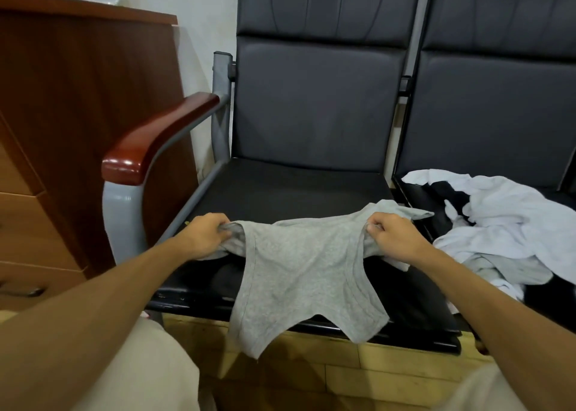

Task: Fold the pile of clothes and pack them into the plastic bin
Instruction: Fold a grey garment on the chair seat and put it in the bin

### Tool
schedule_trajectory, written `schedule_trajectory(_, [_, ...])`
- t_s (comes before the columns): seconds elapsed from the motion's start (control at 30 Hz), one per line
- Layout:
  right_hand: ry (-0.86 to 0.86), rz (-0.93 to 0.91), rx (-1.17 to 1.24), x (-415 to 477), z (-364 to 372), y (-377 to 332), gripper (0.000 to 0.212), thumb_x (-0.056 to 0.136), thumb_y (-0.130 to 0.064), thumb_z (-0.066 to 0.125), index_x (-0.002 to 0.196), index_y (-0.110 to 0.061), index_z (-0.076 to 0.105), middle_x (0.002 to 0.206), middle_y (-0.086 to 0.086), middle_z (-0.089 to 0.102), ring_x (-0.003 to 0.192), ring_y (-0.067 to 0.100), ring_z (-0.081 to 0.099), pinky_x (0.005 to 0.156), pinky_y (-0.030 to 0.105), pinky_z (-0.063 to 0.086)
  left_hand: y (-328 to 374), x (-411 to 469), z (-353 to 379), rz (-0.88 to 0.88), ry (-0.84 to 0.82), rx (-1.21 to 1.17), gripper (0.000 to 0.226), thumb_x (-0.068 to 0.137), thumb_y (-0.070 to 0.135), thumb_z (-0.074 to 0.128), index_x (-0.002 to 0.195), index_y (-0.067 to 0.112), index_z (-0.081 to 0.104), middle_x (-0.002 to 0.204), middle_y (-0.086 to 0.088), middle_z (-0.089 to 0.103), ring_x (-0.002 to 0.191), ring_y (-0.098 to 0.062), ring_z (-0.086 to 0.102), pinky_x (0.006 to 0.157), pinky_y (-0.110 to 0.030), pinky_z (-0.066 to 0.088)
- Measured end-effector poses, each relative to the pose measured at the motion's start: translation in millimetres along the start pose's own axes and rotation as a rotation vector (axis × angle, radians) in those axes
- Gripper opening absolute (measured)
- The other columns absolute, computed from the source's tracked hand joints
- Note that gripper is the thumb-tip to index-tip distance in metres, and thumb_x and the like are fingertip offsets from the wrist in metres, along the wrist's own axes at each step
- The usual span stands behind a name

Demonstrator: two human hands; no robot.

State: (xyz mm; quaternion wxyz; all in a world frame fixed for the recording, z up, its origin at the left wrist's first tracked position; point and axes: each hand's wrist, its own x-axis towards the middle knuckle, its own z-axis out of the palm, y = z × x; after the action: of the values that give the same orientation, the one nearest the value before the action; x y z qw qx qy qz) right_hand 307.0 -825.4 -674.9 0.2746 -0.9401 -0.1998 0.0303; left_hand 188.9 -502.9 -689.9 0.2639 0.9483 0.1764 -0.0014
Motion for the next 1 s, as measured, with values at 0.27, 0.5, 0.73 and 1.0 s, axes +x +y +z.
schedule_trajectory(0.27, [0.208, -0.004, 0.299, -38, -25, -39, 0.019, 0.099, -0.016, 0.045, 0.093, -0.010, 0.063, 0.095, 0.005, 0.066, 0.088, 0.016, 0.057, 0.071, 0.017, 0.040, 37, -36, -33, -0.046, 0.261, -0.281, 0.013, 0.093, 0.021, 0.058, 0.099, 0.016, 0.068, 0.105, -0.009, 0.066, 0.097, -0.024, 0.059, 0.078, -0.033, 0.049])
schedule_trajectory(0.5, [0.338, -0.006, 0.387, -60, -104, -99, 0.021, 0.098, -0.018, 0.048, 0.094, -0.012, 0.069, 0.099, -0.001, 0.067, 0.097, 0.019, 0.060, 0.082, 0.033, 0.047, 115, -72, -96, 0.129, 0.272, -0.469, 0.015, 0.099, 0.018, 0.044, 0.094, 0.017, 0.059, 0.080, -0.010, 0.059, 0.058, -0.020, 0.052, 0.037, -0.023, 0.039])
schedule_trajectory(0.73, [0.463, -0.022, 0.734, -90, -189, -161, 0.024, 0.092, -0.014, 0.057, 0.074, -0.015, 0.072, 0.087, 0.006, 0.071, 0.086, 0.025, 0.066, 0.079, 0.038, 0.054, 181, -114, -174, 0.262, 0.247, -0.402, 0.018, 0.100, 0.015, 0.038, 0.097, 0.013, 0.056, 0.076, -0.007, 0.052, 0.058, -0.019, 0.048, 0.040, -0.023, 0.038])
schedule_trajectory(1.0, [0.636, -0.110, 0.809, -107, -244, -198, 0.020, 0.094, -0.014, 0.054, 0.091, -0.006, 0.072, 0.085, -0.001, 0.065, 0.085, 0.018, 0.059, 0.082, 0.037, 0.051, 205, -144, -226, 0.328, 0.061, -0.584, 0.023, 0.097, 0.015, 0.043, 0.099, 0.014, 0.066, 0.097, -0.014, 0.059, 0.083, -0.027, 0.054, 0.069, -0.038, 0.044])
